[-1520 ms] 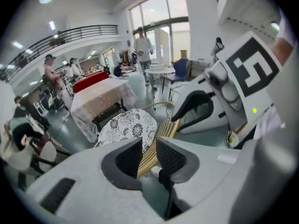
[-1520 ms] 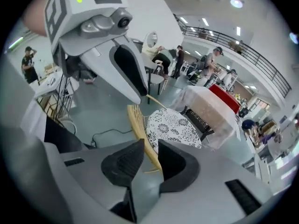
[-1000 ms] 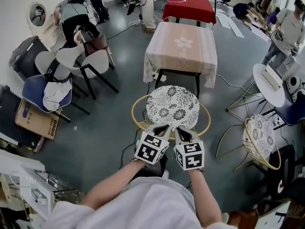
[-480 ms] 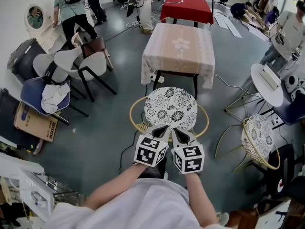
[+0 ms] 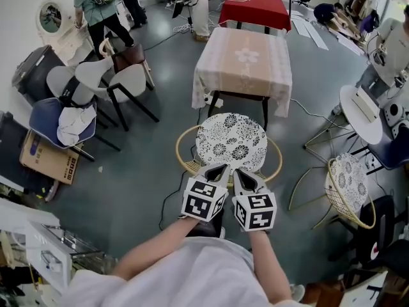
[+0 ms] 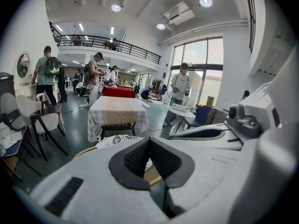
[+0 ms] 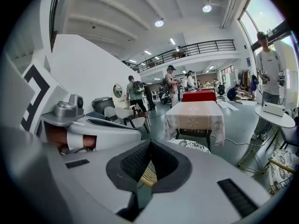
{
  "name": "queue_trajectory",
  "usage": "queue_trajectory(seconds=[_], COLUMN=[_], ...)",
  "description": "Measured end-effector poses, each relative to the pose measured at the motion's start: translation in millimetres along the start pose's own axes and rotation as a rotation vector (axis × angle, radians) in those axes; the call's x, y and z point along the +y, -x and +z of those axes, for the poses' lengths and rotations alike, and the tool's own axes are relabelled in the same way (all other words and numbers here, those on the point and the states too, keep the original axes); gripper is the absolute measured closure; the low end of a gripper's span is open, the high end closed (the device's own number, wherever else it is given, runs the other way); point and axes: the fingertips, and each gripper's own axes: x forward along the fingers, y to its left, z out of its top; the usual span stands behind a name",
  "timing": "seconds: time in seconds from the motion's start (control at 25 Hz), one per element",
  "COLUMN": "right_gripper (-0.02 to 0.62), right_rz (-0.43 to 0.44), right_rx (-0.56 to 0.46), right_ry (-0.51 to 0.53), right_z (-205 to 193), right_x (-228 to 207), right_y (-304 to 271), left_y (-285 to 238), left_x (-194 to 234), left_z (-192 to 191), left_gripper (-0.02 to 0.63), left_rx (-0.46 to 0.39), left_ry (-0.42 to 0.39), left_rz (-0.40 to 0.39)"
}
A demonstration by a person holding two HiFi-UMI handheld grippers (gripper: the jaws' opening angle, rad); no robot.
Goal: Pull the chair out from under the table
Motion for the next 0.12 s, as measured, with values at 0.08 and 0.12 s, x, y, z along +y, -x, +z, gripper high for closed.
queue_trajectory(seconds=[0.08, 0.12], right_gripper=[0.594, 0.594], right_rz=[-0.001, -0.001], right_rx=[-0.001, -0.002], right_ry=[-0.001, -0.001], right_z=[0.8, 1.3], right_x=[1.2, 1.9], right_y=[-0.9, -1.3], left_y=[1.0, 1.5], left_x=[1.5, 2.2], left_z=[-0.2, -0.3], left_gripper=[0.601, 0.601], left_rx=[0.002, 0.004], left_ry=[0.000, 0.000], left_rz=[0.001, 0.001])
